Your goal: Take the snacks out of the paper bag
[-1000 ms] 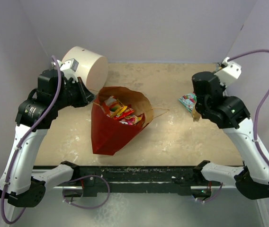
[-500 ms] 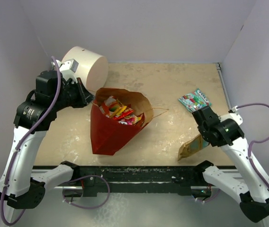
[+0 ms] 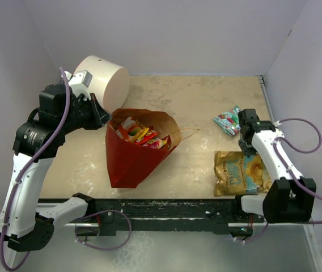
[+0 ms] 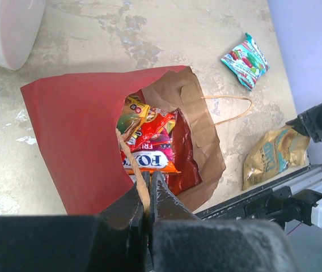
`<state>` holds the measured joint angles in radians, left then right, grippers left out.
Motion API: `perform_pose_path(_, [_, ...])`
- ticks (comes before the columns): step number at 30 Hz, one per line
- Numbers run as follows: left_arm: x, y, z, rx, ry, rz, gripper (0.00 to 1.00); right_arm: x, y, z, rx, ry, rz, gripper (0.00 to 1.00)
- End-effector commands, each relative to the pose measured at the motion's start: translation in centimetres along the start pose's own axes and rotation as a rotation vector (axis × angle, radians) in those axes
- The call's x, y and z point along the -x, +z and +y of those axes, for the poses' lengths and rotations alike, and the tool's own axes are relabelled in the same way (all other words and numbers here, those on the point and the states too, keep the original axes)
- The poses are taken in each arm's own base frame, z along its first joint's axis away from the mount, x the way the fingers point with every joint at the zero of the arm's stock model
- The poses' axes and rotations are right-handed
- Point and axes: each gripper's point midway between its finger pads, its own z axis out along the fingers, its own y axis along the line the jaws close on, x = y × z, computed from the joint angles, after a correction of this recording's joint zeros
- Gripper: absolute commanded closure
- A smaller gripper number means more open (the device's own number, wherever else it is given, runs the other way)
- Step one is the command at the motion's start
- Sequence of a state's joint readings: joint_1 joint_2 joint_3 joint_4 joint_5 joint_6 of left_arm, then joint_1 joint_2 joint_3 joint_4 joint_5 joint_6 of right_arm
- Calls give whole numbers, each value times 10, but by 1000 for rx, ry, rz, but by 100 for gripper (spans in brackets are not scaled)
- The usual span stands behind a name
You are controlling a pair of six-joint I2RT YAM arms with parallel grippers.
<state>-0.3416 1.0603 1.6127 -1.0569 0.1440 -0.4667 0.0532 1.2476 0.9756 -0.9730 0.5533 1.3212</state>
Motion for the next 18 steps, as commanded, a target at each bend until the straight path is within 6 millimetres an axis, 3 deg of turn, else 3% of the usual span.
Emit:
perform_pose_path(1, [28, -17, -12, -39, 27, -119, 100, 25, 12, 41, 75, -23, -27, 100])
perform_pose_path(6, [30, -15, -14, -49, 15, -128, 100, 25, 41, 54, 3, -80, -13, 98])
perform_pose_path(12, [29, -14, -19, -79, 11, -126, 100, 23, 56, 68, 2, -110, -2, 92])
perform_pose_path(18, [26, -11, -21, -96, 9, -110, 100, 27, 57, 67, 25, -129, -12, 67])
